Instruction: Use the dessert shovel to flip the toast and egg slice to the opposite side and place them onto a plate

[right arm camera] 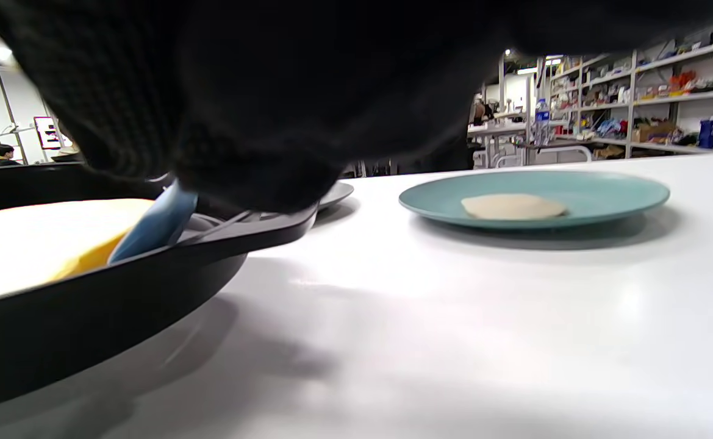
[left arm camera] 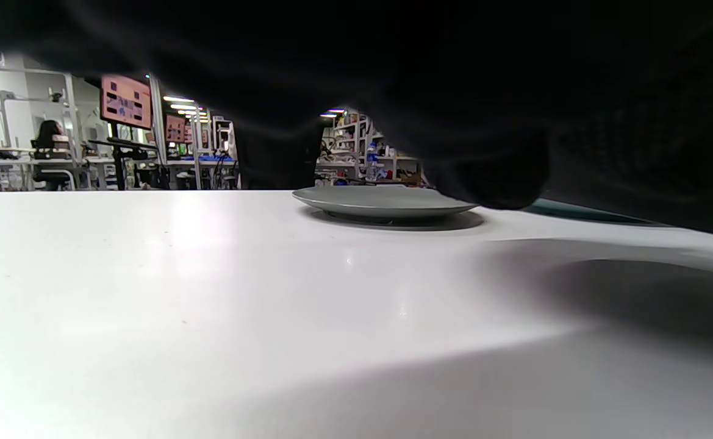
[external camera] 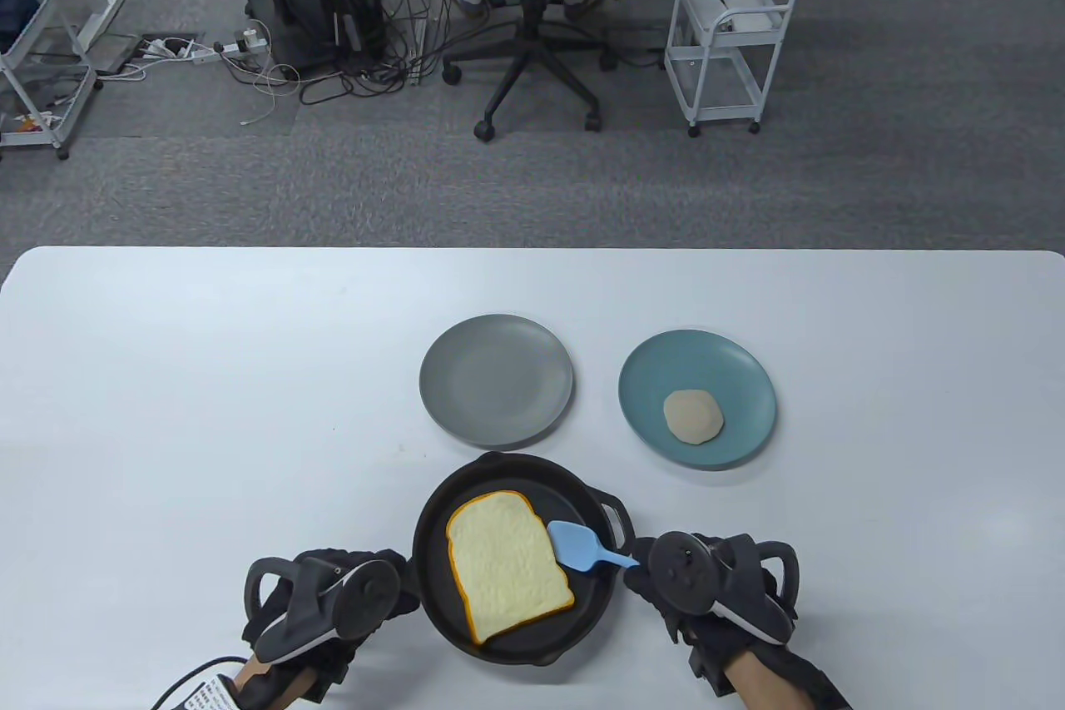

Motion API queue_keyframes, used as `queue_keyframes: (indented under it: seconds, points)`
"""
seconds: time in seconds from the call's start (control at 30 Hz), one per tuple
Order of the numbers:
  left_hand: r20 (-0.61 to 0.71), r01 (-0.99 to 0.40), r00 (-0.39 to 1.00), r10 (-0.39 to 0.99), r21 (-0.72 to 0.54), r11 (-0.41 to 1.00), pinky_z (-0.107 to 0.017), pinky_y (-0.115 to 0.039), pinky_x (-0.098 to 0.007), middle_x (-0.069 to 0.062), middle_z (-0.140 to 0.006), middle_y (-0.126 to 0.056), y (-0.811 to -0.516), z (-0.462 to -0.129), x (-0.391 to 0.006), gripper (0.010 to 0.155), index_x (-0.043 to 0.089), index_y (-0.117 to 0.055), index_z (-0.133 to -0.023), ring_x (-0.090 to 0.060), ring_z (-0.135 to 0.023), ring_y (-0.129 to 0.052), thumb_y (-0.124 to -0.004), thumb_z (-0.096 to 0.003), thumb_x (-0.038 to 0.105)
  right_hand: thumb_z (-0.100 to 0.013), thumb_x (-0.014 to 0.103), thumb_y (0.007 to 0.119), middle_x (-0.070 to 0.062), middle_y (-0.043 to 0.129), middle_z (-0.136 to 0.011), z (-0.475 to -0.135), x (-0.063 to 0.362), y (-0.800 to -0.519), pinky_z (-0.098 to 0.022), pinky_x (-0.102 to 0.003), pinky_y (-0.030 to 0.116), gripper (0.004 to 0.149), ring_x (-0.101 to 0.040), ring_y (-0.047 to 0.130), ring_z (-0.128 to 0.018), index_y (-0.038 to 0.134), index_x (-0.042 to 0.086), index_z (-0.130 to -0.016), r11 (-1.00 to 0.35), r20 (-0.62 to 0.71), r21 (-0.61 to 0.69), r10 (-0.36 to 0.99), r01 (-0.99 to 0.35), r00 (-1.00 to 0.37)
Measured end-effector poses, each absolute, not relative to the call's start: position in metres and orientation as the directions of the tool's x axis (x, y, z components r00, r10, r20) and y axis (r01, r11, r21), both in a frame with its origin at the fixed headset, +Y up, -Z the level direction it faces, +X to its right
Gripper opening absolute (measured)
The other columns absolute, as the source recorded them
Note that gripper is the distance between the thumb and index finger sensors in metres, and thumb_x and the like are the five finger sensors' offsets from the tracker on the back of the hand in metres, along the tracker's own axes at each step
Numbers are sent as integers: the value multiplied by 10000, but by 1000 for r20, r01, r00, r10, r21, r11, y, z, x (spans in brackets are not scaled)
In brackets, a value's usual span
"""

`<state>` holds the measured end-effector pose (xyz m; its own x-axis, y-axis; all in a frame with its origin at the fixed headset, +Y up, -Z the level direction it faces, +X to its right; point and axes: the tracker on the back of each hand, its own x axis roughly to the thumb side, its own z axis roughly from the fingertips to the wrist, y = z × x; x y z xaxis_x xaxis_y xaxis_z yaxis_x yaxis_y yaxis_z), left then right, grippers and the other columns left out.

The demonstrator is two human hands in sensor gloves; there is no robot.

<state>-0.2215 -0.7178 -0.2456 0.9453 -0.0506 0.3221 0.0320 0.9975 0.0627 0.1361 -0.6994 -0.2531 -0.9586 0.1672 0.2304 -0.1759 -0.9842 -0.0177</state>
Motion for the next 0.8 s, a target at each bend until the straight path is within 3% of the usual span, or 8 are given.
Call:
queue_keyframes:
  seconds: [0.27,0.5,0.63,0.8]
  points:
    - [344,-16,939,7,23,1000,-160,-886,-368,140,-158,-1000,-720,-245,-218,481,322,-1011,-566,-146,-7,-968,-869,-243,649,-349,495,961,66,1122,-336,-265,160,-705,-84,-302,864,474,-100,1000,-57,1031,154,-670,-872,149,163,484,-462,-862]
    - [370,87,922,-111,80,993,-167,-889,-364,147,-159,-1001,-721,-240,-212,480,336,-1010,-563,-143,-13,-972,-867,-235,656,-351,499,958,70,1120,-344,-256,147,-697,-99,-304,869,465,-101,1006,-76,1030,176,-678,-922,196,126,384,-365,-902]
    - [379,83,919,-105,74,994,-168,-889,-365,146,-159,-1002,-722,-239,-212,481,337,-1010,-562,-144,-13,-972,-868,-232,656,-354,499,953,72,1119,-348,-257,139,-703,-102,-300,871,468,-96,1007,-79,1026,175,-684,-934,207,155,348,-321,-914]
    - [378,99,918,-122,80,992,-170,-888,-366,145,-160,-1002,-722,-240,-212,483,337,-1010,-566,-146,-15,-973,-868,-232,655,-357,499,952,75,1118,-347,-265,152,-709,-102,-298,871,462,-93,1007,-80,1027,182,-684,-866,167,215,489,-452,-856]
